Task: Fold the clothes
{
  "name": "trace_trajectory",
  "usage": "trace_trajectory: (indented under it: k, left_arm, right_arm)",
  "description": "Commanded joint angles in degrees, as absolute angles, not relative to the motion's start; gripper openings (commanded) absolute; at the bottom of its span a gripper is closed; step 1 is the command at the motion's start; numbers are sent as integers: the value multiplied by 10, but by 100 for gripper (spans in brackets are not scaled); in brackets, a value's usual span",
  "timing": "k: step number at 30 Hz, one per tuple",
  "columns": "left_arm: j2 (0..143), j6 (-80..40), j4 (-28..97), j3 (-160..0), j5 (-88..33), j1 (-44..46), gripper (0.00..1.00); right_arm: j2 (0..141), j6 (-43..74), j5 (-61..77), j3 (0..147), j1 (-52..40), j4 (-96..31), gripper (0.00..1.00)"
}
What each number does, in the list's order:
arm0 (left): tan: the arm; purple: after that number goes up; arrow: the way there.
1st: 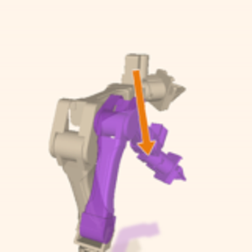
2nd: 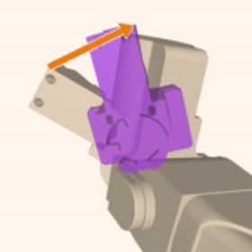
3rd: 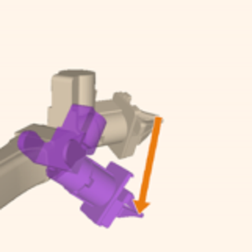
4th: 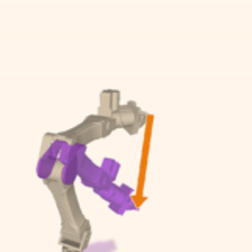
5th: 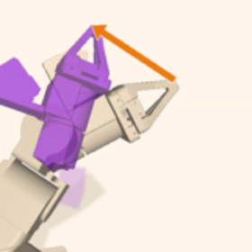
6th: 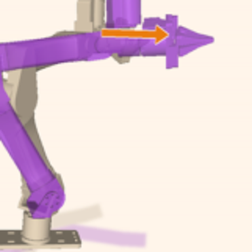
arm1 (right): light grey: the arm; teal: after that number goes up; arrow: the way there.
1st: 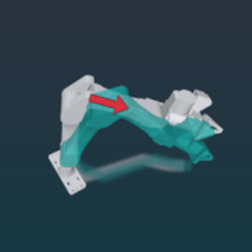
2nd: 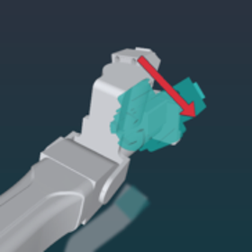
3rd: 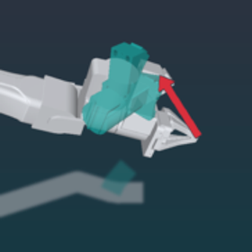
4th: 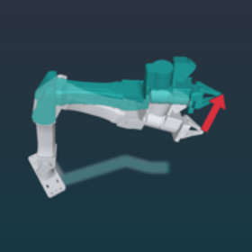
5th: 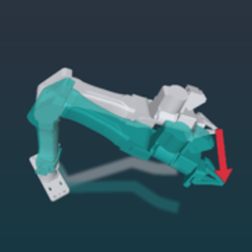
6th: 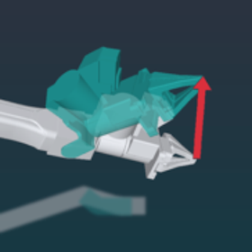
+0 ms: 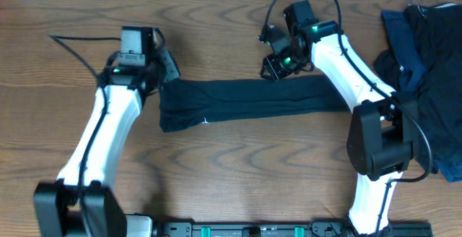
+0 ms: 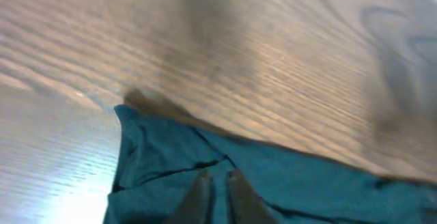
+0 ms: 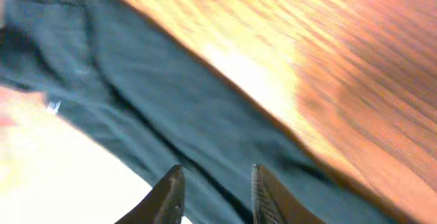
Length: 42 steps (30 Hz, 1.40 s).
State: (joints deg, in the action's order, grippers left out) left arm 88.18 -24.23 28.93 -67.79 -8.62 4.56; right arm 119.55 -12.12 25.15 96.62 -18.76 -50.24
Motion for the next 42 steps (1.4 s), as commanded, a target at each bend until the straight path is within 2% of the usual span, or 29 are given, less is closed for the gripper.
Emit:
trace_trajectory:
  k: [1, 7, 12, 27, 42]
  left_arm:
    - [898, -237, 319, -677, -84, 44, 6]
    - [952, -237, 359, -677, -84, 44, 6]
    - [993, -237, 380, -677, -86, 44, 6]
    - [1069, -236, 370, -677, -85, 44, 6]
    - [1073, -236, 362, -677, -85, 44, 6]
  right_arm:
    - [1204, -155, 319, 970, -226, -491, 29]
    - [1246, -153, 330, 970, -287, -423, 31]
    - [1276, -153, 328, 970, -314, -417, 34]
    - [1283, -118, 334, 970, -298, -427, 35]
    - [1291, -71, 333, 970, -300, -439, 32]
